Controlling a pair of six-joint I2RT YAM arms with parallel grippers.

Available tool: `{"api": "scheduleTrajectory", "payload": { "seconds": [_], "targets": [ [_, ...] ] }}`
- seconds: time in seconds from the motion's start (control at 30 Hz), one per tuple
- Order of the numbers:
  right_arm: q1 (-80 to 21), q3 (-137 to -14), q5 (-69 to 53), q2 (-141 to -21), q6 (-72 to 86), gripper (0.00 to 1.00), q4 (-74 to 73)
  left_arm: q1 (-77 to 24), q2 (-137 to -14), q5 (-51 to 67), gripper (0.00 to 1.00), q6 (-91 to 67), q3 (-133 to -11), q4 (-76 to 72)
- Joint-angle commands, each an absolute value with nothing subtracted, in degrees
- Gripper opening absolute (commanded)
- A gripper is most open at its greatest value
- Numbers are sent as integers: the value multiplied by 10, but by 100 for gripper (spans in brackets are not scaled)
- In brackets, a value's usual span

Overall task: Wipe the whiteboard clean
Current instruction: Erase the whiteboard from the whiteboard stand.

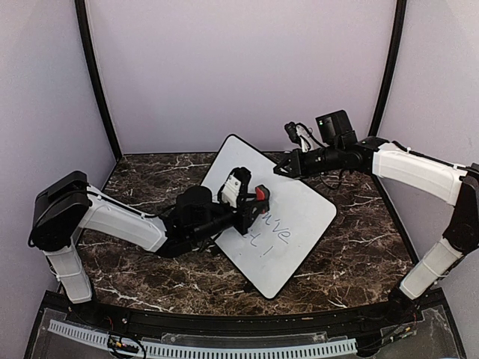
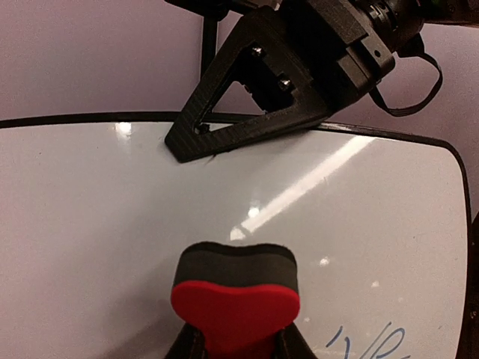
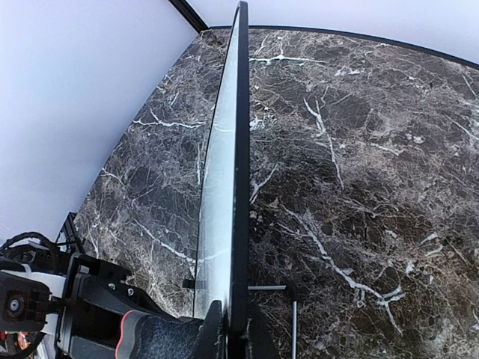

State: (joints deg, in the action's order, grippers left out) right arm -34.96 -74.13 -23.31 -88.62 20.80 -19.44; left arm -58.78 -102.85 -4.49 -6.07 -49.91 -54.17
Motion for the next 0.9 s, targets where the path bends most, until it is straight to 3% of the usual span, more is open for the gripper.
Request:
{"api": "scheduleTrajectory", "payload": {
  "seconds": [0.0, 0.47, 0.87],
  "targets": [
    [-391, -718, -263, -918, 110, 0, -166, -588, -1055, -68, 0, -47, -535, -454],
    [-391, -717, -263, -920, 111, 0, -165, -614, -1048, -82, 0, -95, -420, -485],
    [-391, -717, -260, -918, 109, 0, -167, -614, -1071, -86, 0, -56, -527, -461]
  ]
}}
